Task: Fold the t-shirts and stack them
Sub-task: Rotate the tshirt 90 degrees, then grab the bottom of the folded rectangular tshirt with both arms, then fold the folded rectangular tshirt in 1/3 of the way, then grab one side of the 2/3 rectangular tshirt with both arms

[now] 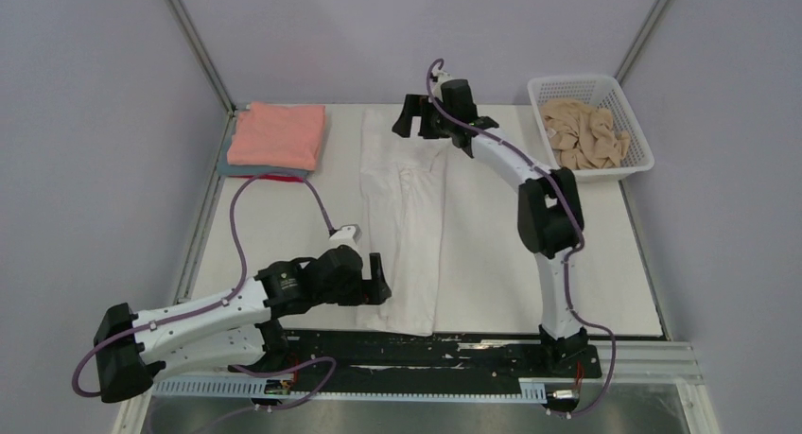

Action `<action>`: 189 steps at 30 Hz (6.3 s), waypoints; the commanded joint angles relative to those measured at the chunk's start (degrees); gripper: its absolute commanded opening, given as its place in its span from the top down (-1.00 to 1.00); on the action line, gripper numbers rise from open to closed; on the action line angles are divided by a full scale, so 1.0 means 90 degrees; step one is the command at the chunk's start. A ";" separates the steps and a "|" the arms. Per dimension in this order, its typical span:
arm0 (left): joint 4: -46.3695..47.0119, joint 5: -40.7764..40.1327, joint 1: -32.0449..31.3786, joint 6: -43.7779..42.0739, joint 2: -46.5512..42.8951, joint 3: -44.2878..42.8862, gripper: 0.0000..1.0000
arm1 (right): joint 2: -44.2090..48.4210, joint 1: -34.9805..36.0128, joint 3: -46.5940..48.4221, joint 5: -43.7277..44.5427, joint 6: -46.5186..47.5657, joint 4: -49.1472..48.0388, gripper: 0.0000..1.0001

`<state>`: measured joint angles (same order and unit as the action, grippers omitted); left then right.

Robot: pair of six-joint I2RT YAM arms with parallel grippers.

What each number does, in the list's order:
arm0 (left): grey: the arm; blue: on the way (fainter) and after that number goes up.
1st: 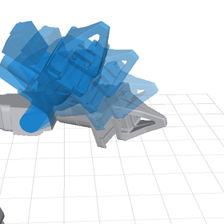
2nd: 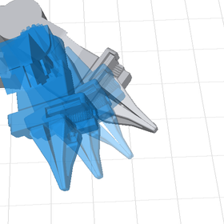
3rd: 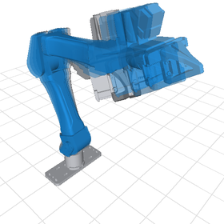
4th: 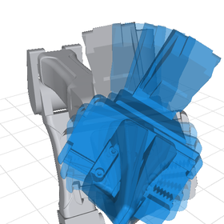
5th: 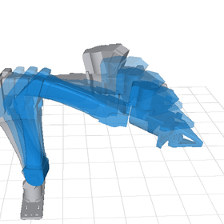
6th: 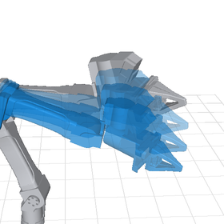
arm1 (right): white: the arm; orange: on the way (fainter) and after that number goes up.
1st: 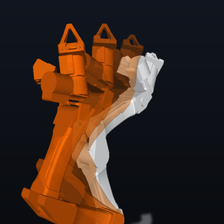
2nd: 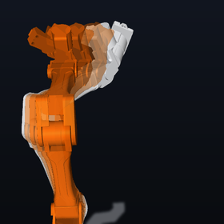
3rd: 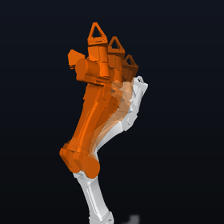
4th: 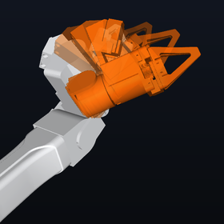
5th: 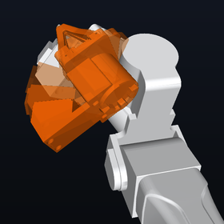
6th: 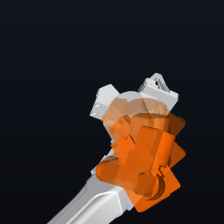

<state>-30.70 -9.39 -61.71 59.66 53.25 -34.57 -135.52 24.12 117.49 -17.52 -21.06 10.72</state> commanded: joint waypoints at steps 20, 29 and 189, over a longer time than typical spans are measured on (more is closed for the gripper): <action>-0.0748 0.0270 -0.0102 -0.0631 0.0450 0.0305 -0.60 | 0.7839 0.2706 -0.9493 0.0361 -0.2684 0.0438 -0.84; -0.0301 0.0453 -0.0150 -0.0764 0.0722 0.0467 -0.22 | 0.7446 0.3084 -0.9812 0.0044 -0.2972 0.0093 -0.55; 0.3467 0.2818 0.4330 -0.1431 0.3655 0.0161 1.00 | 0.5589 0.0797 -0.8851 0.0300 -0.2190 -0.1306 -0.56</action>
<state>-0.84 14.59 -22.72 46.52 84.62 -33.85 -81.56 31.35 38.48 -11.70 -36.64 4.25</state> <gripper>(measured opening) 0.028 0.846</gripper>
